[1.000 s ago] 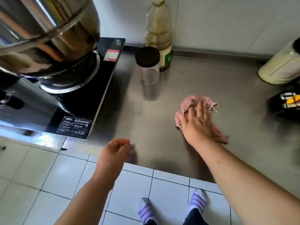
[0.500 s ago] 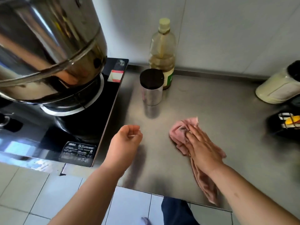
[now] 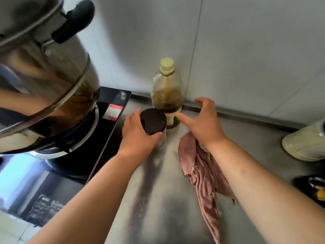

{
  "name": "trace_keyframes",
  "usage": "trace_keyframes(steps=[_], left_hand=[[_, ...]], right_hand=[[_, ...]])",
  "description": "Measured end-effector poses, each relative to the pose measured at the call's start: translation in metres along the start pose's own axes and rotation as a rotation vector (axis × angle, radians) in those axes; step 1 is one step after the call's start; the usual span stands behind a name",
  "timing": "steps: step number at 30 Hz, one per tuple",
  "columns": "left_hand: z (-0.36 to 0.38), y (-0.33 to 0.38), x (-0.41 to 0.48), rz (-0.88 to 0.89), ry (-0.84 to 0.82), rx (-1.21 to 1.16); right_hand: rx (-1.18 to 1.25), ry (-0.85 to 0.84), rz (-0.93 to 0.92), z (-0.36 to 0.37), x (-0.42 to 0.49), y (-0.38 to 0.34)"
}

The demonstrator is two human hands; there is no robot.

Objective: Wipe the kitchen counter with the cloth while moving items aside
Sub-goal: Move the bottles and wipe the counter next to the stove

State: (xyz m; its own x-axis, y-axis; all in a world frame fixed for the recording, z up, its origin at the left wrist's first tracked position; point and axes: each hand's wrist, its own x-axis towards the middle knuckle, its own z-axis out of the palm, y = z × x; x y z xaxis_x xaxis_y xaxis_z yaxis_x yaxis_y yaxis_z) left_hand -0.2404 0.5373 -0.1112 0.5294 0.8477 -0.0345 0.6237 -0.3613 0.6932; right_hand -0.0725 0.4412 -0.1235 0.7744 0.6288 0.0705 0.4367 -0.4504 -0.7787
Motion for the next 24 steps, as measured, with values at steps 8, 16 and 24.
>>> trace_keyframes(steps=[8,16,24], left_hand=[[0.022,0.016,0.032,-0.049,-0.103,0.275],[0.02,0.006,0.021,-0.088,-0.077,0.258],[0.008,0.002,0.006,-0.122,-0.06,0.187]], right_hand=[[0.016,-0.158,-0.145,0.012,0.072,-0.067],[0.153,-0.103,-0.113,0.009,0.06,-0.062],[0.357,0.274,0.048,-0.045,0.019,-0.033]])
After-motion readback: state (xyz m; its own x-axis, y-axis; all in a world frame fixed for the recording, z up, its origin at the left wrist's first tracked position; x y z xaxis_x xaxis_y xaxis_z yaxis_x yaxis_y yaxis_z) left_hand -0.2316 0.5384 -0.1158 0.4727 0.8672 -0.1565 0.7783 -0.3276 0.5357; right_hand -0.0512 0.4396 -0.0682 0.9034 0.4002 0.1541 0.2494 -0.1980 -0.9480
